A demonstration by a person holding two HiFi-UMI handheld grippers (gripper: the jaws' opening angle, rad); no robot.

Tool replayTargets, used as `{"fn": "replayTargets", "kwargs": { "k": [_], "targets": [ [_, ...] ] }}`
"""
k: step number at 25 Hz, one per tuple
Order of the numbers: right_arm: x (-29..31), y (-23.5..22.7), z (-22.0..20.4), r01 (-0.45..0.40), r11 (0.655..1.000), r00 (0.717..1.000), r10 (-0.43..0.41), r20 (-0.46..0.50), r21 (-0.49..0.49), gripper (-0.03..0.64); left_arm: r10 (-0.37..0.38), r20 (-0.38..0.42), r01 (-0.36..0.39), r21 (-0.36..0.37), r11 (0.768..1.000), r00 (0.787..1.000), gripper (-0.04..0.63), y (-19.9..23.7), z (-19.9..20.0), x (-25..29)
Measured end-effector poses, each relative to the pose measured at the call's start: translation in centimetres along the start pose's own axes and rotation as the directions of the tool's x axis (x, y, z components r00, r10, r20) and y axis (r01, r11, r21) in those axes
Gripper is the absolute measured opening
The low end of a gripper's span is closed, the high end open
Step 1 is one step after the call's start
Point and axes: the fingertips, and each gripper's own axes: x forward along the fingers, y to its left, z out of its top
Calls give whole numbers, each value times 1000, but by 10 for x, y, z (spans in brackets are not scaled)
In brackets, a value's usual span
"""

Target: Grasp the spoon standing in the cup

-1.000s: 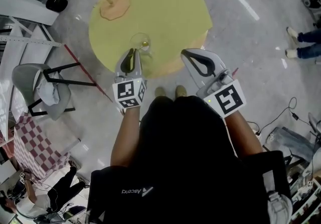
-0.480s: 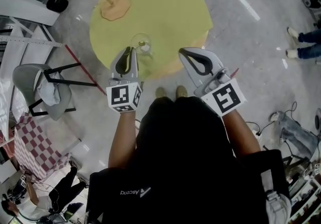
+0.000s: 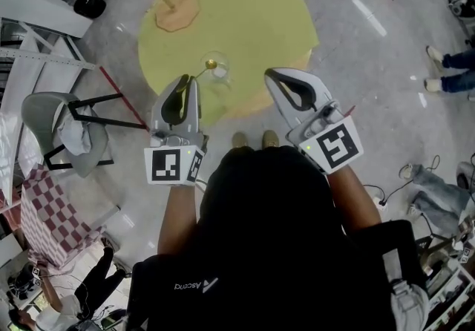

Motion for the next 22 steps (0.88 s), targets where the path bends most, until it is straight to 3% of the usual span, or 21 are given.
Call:
{"fn": "replayTargets", "kwargs": {
  "k": [9, 22],
  "targets": [
    [0, 11, 8, 1, 1000, 1000, -1, 26, -4, 3, -12, 51, 12, 10, 1000, 999, 44, -3, 25, -11],
    [-1, 13, 12, -2, 1000, 1000, 2, 25, -23, 3, -14, 65, 14, 4, 1000, 998, 44, -5, 29, -12]
  ]
}}
